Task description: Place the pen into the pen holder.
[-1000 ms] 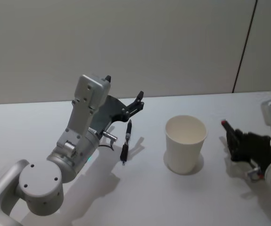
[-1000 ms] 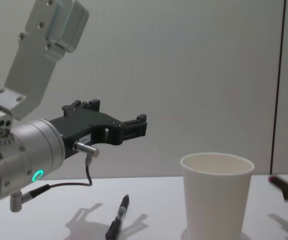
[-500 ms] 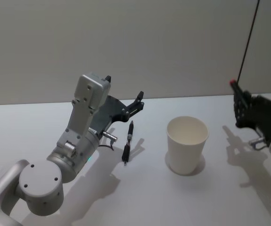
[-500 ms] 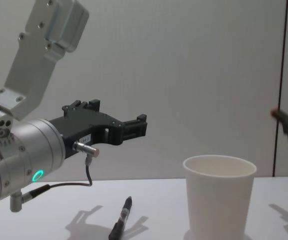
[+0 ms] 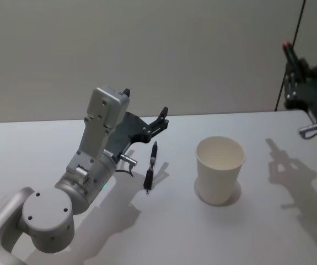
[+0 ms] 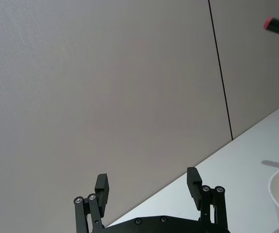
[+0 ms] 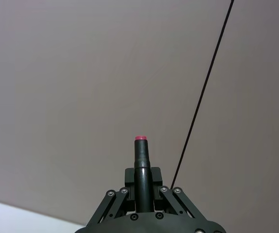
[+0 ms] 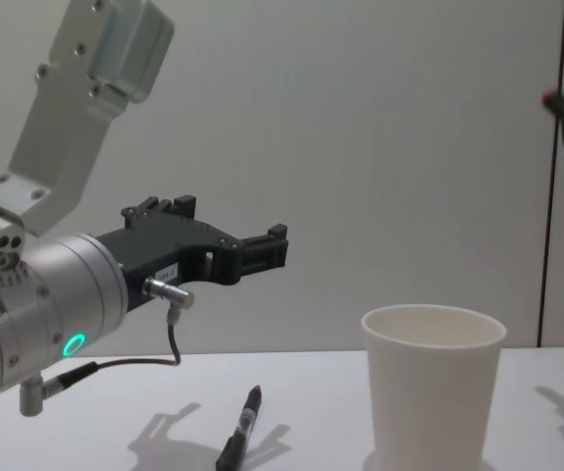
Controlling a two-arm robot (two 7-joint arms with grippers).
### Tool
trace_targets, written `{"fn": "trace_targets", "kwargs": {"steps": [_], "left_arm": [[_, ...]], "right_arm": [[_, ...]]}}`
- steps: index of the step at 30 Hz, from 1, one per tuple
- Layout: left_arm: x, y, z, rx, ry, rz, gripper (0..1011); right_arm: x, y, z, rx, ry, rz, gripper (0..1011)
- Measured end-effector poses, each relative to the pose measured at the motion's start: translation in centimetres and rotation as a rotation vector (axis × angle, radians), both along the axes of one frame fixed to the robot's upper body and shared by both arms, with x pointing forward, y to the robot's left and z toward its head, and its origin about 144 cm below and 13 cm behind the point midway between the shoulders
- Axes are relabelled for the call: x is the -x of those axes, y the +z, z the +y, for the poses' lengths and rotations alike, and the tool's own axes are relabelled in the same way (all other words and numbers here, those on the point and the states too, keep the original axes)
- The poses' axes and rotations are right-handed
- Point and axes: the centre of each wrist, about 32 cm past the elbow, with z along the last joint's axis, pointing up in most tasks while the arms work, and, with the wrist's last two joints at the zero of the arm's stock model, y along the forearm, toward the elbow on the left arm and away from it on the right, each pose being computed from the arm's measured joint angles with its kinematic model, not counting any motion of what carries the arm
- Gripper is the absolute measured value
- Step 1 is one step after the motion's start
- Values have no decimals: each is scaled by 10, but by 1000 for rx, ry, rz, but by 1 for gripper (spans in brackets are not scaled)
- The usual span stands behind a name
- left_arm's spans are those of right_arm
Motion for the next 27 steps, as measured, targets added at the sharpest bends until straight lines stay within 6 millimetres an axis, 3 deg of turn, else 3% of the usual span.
{"fn": "trace_targets", "kwargs": {"steps": [13, 27], "left_arm": [[0, 0, 0, 0, 0, 0, 1001], [0, 0, 0, 0, 0, 0, 1001]], "right_arm": [[-2, 3, 10, 13, 49, -68, 190], [7, -6, 39, 30, 224, 5, 190]]}}
